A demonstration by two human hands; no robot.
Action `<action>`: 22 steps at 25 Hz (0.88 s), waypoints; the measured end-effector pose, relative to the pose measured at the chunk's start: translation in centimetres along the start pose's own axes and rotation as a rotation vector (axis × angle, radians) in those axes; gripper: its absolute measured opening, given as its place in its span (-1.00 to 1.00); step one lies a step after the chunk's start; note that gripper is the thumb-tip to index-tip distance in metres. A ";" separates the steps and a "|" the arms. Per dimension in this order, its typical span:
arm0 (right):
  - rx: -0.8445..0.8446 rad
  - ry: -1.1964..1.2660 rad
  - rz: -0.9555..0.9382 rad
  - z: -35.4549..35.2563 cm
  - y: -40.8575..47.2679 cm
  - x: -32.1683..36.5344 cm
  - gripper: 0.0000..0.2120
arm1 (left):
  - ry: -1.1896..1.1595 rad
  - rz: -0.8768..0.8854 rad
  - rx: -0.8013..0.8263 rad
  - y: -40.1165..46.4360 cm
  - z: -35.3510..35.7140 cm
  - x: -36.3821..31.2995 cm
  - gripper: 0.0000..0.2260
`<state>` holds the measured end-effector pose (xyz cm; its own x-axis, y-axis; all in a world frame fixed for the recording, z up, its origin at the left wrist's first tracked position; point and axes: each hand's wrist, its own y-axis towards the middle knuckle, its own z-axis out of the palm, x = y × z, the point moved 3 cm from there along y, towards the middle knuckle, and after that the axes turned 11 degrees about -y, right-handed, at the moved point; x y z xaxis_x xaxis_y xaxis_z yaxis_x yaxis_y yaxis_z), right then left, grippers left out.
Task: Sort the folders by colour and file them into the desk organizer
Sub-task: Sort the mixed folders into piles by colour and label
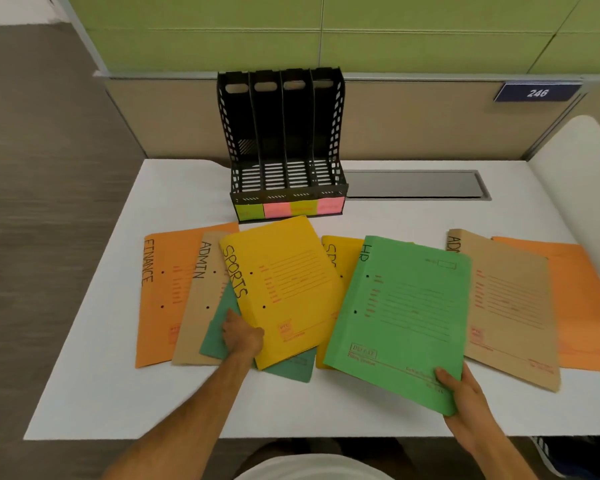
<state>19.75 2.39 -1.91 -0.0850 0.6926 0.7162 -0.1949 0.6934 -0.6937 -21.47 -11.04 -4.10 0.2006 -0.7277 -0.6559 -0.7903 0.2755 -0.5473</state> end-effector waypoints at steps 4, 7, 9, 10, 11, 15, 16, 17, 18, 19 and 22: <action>0.011 0.022 -0.007 0.3 0.0 0.3 -0.57 | -0.111 0.011 -0.010 0.4 -0.1 -0.1 -0.60; 0.015 0.035 -0.006 0.0 -0.2 0.9 -0.57 | -0.058 -0.033 -0.032 -0.3 0.2 -0.5 -0.44; 0.020 0.051 -0.014 -0.3 -0.2 1.5 -0.57 | -0.019 -0.049 -0.032 -0.8 0.8 -0.6 -0.27; 0.019 0.054 -0.020 -0.5 -0.1 1.8 -0.56 | -0.040 -0.058 -0.028 -0.8 1.1 -0.5 -0.21; 0.017 0.056 -0.026 -0.7 0.0 2.1 -0.56 | -0.102 -0.074 -0.020 -0.8 1.4 -0.4 -0.19; 0.007 0.067 -0.076 -1.9 0.3 3.4 -0.54 | -0.364 -0.075 0.032 -1.0 2.3 0.1 -0.57; -0.001 0.071 -0.089 -2.5 0.3 3.8 -0.54 | -0.397 -0.054 0.057 -1.3 2.5 0.3 -0.62; -0.012 0.079 -0.102 -3.0 0.4 4.2 -0.54 | -0.441 -0.032 0.090 -1.5 2.7 0.3 -0.63; -0.025 0.089 -0.116 -3.6 0.5 4.5 -0.53 | -0.490 -0.020 0.132 -1.6 2.9 0.3 -0.62; -0.039 0.101 -0.133 -4.2 0.5 4.9 -0.53 | -0.521 -0.017 0.178 -1.7 3.2 0.4 -0.60; -0.067 0.134 -0.175 -5.7 0.4 5.7 -0.51 | -0.511 -0.024 0.319 -2.1 4.3 0.3 -0.58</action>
<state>24.76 7.73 1.42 0.0759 0.5778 0.8127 -0.1291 0.8138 -0.5666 -17.26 -9.19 -5.36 0.5314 -0.3639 -0.7649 -0.5854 0.4949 -0.6422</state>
